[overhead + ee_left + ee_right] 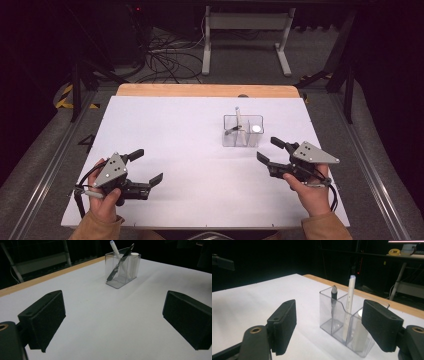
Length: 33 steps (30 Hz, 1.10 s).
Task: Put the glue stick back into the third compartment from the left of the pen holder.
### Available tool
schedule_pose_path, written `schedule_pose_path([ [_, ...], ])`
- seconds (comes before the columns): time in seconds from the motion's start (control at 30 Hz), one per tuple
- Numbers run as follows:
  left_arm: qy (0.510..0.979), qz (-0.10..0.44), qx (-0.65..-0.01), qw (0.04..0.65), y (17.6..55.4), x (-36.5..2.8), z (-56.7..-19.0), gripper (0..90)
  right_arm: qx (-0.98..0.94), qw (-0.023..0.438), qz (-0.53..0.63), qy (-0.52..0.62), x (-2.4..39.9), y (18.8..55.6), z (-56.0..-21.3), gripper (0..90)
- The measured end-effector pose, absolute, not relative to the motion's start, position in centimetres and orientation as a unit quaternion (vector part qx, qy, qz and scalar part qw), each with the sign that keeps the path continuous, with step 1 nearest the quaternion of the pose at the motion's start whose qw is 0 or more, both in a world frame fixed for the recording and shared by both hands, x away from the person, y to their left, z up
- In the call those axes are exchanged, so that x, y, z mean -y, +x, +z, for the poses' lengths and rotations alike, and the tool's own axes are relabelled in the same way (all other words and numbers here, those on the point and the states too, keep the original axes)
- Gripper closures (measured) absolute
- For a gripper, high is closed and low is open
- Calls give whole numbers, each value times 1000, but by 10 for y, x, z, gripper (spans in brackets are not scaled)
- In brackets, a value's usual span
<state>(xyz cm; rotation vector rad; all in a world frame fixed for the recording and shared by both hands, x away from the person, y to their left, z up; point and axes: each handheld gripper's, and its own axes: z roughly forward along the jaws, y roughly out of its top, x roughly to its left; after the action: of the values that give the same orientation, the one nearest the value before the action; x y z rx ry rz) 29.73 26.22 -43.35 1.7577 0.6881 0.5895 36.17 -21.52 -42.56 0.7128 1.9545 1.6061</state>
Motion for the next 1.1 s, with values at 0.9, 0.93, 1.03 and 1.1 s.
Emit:
schedule_pose_path([
  [0.9,745,247,-282,551,294,-267,-448,48,-750,232,551,284,218,347,-490,290],
  [0.93,746,248,-282,550,295,-267,-449,48,-750,231,550,285,218,347,-492,290],
  [1.03,749,247,-282,547,295,-267,-451,48,-750,234,550,283,217,347,-492,286],
  [1.1,748,245,-282,549,296,-267,-454,48,-748,237,552,282,218,348,-492,285],
])
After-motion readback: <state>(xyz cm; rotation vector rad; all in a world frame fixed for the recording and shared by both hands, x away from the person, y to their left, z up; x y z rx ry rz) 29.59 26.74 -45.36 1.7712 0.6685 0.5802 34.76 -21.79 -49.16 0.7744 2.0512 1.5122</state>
